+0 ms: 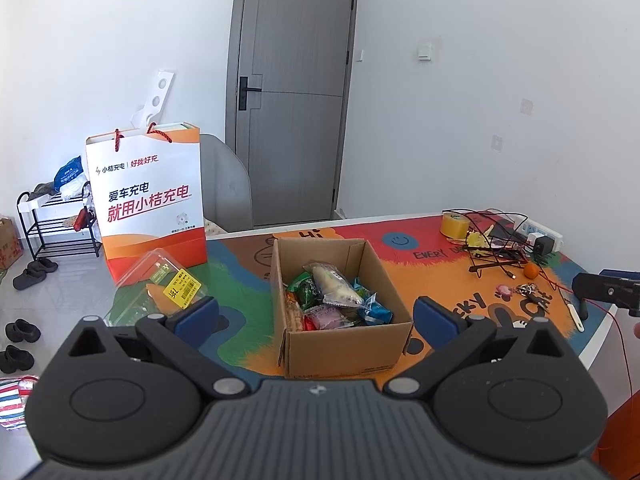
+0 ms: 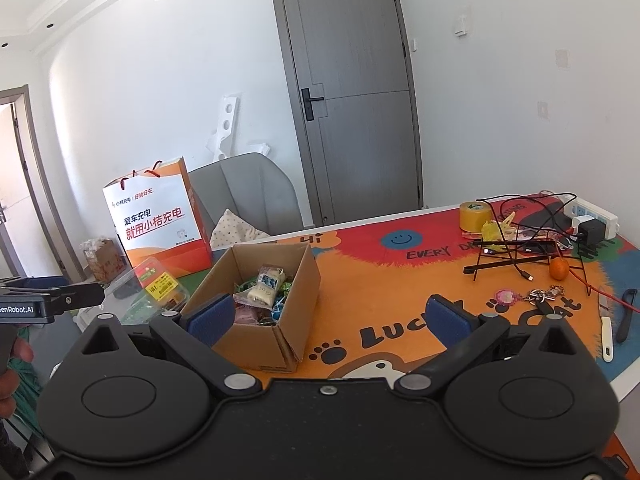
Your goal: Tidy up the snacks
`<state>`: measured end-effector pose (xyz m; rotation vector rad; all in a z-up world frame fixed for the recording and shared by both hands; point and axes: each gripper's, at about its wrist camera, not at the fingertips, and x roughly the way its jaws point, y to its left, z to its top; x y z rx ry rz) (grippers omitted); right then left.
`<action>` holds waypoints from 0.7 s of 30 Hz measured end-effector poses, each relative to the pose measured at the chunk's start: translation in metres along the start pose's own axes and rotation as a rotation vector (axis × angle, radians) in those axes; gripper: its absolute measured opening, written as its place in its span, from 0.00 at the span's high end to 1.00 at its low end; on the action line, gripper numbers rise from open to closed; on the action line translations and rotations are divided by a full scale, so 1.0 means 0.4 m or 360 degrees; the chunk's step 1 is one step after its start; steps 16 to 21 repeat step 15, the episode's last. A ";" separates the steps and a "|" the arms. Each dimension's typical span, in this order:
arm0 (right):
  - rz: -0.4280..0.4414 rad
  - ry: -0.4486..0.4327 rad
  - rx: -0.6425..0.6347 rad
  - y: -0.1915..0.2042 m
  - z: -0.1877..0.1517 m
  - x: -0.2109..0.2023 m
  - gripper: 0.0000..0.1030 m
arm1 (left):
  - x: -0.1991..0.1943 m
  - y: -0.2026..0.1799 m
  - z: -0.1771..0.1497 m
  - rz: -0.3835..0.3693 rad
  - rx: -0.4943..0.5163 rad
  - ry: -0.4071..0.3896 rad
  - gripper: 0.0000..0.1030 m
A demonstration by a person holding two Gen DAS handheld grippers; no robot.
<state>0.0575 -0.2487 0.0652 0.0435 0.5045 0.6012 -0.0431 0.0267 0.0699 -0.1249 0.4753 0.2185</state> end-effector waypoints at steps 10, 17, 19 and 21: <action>-0.0007 0.0010 -0.0011 0.004 -0.003 0.003 0.00 | -0.008 0.004 -0.001 -0.0013 -0.0018 -0.0018 0.00; -0.0015 0.0018 -0.0011 0.004 -0.005 0.006 0.00 | -0.008 0.003 -0.003 -0.0009 -0.0011 -0.0012 0.00; -0.0015 0.0018 -0.0011 0.004 -0.005 0.006 0.00 | -0.008 0.003 -0.003 -0.0009 -0.0011 -0.0012 0.00; -0.0015 0.0018 -0.0011 0.004 -0.005 0.006 0.00 | -0.008 0.003 -0.003 -0.0009 -0.0011 -0.0012 0.00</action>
